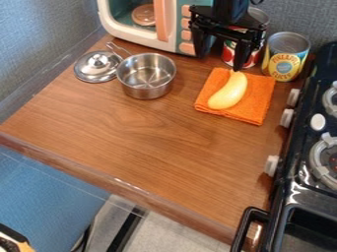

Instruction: Move the silver pot below the orange cloth and banana

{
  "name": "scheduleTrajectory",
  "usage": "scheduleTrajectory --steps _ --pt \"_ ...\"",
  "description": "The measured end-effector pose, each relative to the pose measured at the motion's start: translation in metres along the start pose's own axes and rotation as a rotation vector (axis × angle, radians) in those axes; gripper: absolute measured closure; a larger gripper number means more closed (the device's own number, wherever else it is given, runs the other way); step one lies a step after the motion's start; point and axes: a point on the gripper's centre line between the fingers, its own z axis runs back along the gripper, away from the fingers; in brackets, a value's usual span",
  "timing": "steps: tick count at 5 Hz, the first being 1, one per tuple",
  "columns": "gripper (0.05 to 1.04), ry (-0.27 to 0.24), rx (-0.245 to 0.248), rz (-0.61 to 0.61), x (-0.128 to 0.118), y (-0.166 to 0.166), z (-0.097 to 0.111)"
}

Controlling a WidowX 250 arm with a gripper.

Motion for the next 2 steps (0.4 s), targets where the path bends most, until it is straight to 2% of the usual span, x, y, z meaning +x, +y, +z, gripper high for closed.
scheduleTrajectory --steps 2 --pt "0.082 0.057 -0.011 0.02 -0.006 0.0065 -0.0212"
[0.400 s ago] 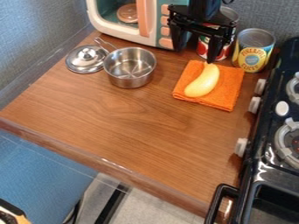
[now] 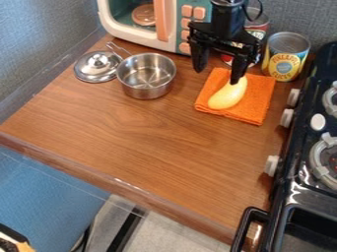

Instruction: Move the silver pot below the orange cloth and banana

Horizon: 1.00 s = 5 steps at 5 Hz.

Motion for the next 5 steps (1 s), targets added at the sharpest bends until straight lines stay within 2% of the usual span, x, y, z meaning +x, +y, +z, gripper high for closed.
scheduleTrajectory --steps 1,3,4,5 --pt "0.082 -0.001 0.005 0.037 -0.001 0.02 0.0" --pt "0.082 -0.018 0.087 0.034 -0.006 0.057 -0.01" --pt "0.082 -0.033 0.098 0.058 -0.01 0.076 -0.019" --pt "0.12 0.018 0.073 0.08 -0.017 0.084 -0.042"
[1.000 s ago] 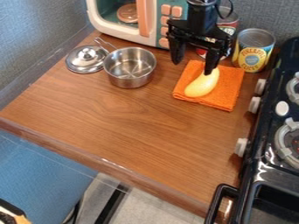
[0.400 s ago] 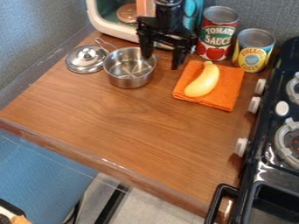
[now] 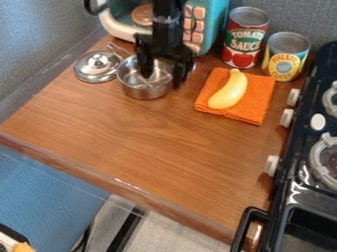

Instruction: Move the silver pot below the orange cloth and banana

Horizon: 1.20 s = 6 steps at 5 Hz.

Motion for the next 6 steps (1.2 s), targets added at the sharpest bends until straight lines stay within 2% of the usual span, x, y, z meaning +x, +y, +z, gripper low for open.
scheduleTrajectory --steps 2,3,4,5,6 --pt "0.71 0.02 -0.018 -0.001 -0.001 -0.003 -0.011" --pt "0.92 0.011 -0.029 0.004 0.0 -0.004 -0.011" --pt "0.997 0.002 -0.037 -0.006 0.0 -0.006 -0.005" --pt "1.001 -0.034 -0.065 -0.016 0.002 -0.02 0.021" --pt "1.001 -0.046 -0.071 -0.072 -0.013 -0.049 0.045"
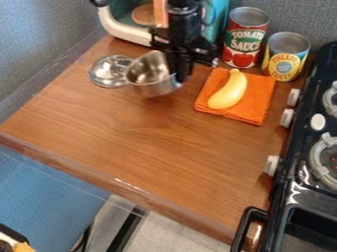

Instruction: Move the silver pot below the orange cloth and banana

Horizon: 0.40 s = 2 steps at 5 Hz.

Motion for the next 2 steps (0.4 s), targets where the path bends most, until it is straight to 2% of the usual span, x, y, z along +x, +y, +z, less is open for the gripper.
scheduleTrajectory --steps 1,2 --pt "1.001 0.028 0.031 -0.033 -0.034 -0.037 0.007" --pt "1.001 0.058 0.146 0.026 -0.069 -0.047 0.004"
